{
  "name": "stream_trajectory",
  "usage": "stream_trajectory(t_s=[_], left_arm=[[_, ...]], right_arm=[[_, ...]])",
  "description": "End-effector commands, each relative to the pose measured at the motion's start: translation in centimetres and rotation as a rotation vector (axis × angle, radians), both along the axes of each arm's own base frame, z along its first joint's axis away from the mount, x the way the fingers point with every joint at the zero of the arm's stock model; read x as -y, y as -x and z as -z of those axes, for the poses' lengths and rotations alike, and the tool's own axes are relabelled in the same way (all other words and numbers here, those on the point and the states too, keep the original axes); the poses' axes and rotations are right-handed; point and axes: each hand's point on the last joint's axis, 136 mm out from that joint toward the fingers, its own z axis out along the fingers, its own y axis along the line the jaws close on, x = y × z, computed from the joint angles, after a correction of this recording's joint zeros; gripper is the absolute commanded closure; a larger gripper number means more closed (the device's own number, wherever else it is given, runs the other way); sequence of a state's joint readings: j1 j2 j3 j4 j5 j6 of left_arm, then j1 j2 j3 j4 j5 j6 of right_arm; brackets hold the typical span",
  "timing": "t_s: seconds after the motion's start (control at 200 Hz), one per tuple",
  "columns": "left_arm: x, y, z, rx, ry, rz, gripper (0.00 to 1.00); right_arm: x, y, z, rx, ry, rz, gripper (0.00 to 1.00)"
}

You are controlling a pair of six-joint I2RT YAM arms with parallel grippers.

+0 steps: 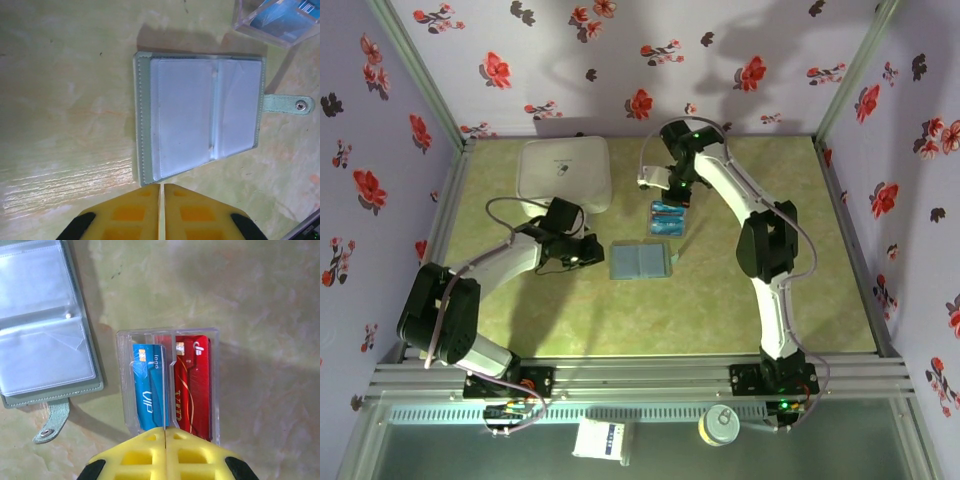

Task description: Take the credit cards out of the card holder

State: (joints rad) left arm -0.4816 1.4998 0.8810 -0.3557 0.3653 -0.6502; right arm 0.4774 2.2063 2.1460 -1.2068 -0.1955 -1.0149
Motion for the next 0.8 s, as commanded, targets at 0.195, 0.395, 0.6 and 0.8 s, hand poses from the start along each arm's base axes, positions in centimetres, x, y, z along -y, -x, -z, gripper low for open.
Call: stream_trajectory(t_s=[0.195, 0.395, 0.6, 0.8], left_arm=[[-1.1, 0.5, 0.2, -0.001, -0.023, -0.005, 0.89], [-1.3, 0.4, 0.3, -0.002, -0.026, -0.010, 0.89], [-1.9, 0.6, 0.4, -0.001, -0.032, -0.018, 0.89], [-3.8, -0.3, 0.0, 0.023, -0.072, -0.049, 0.73]], right_arm=[[0.7, 1.0, 3.0, -0.107, 0.050, -0.032, 1.00], [0.5, 0.9, 4.7, -0.129, 0.051, -0.030, 1.00], [0.7, 0.5, 4.9, -0.126, 0.055, 0.000, 0.86], [1.3, -0.3, 2.0, -0.056, 0.014, 0.071, 0.68]])
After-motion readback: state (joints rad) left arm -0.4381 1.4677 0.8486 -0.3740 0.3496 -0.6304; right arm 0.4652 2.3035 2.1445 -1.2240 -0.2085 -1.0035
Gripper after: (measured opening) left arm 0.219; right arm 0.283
